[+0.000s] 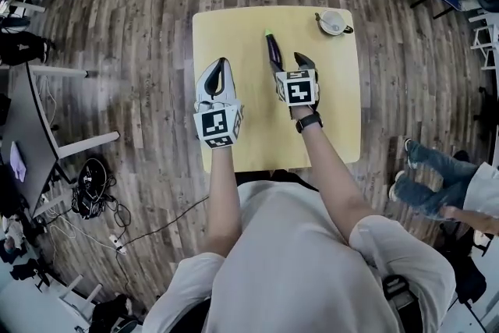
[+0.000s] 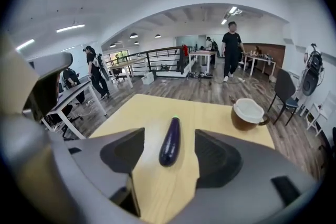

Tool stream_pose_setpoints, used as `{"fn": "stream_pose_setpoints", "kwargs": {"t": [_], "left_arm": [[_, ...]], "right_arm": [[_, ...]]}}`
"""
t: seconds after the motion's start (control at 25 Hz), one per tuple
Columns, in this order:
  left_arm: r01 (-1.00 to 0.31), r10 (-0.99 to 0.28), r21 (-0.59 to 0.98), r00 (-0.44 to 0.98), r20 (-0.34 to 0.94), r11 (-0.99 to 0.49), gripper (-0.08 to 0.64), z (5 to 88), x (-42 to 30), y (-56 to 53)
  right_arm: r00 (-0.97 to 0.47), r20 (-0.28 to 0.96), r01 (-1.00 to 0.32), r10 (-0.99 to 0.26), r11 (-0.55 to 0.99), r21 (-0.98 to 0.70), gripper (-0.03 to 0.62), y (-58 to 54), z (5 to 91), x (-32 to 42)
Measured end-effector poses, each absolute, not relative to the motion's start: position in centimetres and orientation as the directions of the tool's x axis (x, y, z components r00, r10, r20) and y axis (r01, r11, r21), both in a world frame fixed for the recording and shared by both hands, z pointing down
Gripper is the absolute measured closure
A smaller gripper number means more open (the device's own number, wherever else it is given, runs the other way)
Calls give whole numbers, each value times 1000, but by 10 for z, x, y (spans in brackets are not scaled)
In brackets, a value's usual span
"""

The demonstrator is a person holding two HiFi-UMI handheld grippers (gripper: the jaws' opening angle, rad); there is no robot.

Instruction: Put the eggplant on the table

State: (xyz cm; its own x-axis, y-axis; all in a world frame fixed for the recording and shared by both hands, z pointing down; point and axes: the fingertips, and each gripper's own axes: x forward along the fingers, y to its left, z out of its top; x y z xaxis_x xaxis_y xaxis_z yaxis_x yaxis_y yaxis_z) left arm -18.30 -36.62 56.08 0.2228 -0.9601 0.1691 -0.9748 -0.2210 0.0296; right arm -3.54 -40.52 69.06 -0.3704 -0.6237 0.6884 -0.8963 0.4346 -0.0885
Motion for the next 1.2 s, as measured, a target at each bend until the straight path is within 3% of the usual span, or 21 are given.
{"fn": "stream_pose_setpoints", "kwargs": {"t": [1.04, 1.2], "left_arm": [[-980, -980, -12, 198, 2, -198, 555, 425, -129, -248], [-978, -978, -17, 207, -15, -207, 555, 404, -124, -236]], "right_arm": [[-466, 272, -879, -842, 476, -30, 322, -295, 456, 25], [-465, 188, -883, -865, 467, -34, 356, -278, 423, 32]]}}
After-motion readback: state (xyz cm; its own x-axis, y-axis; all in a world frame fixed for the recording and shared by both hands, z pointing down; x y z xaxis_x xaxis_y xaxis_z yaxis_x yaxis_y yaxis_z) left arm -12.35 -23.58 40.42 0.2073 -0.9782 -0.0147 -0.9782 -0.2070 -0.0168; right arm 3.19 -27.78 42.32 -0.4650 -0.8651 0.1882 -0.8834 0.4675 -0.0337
